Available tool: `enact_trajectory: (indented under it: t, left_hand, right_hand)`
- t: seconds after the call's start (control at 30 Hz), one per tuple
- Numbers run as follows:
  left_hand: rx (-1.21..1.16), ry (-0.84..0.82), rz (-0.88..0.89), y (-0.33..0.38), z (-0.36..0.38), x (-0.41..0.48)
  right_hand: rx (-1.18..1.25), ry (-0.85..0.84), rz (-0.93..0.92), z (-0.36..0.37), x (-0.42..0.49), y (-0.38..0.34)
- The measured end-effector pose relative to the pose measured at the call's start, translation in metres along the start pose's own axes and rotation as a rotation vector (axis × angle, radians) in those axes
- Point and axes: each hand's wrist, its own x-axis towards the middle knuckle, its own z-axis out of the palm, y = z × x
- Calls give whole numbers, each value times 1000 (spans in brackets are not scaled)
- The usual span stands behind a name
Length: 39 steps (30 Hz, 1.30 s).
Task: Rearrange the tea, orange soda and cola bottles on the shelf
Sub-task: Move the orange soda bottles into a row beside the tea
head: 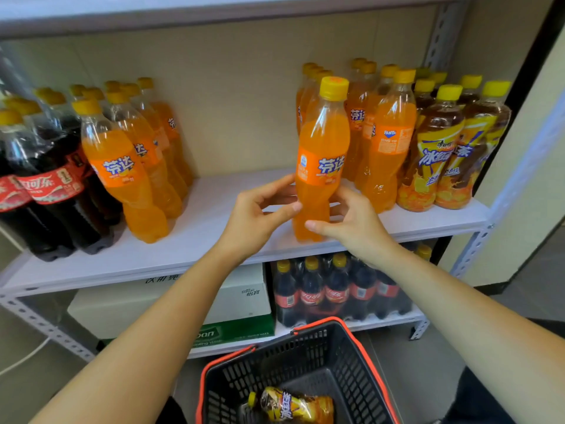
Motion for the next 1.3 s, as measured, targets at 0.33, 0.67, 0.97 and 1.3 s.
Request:
enact_trajectory:
  t: [0.33, 0.67, 0.97, 1.3]
  left_hand:
    - [231, 404, -96, -39, -37, -22]
    - [510, 1042, -319, -55, -91, -48]
    - [383, 819, -507, -67, -140, -40]
    - [246, 541, -307, -51, -130, -60]
  right_hand:
    - [-180, 313, 50, -3, 21, 32]
    - [-318, 487, 103, 11, 36, 49]
    - [-300, 489, 141, 15, 11, 32]
    - [-226, 79, 66, 39, -8, 15]
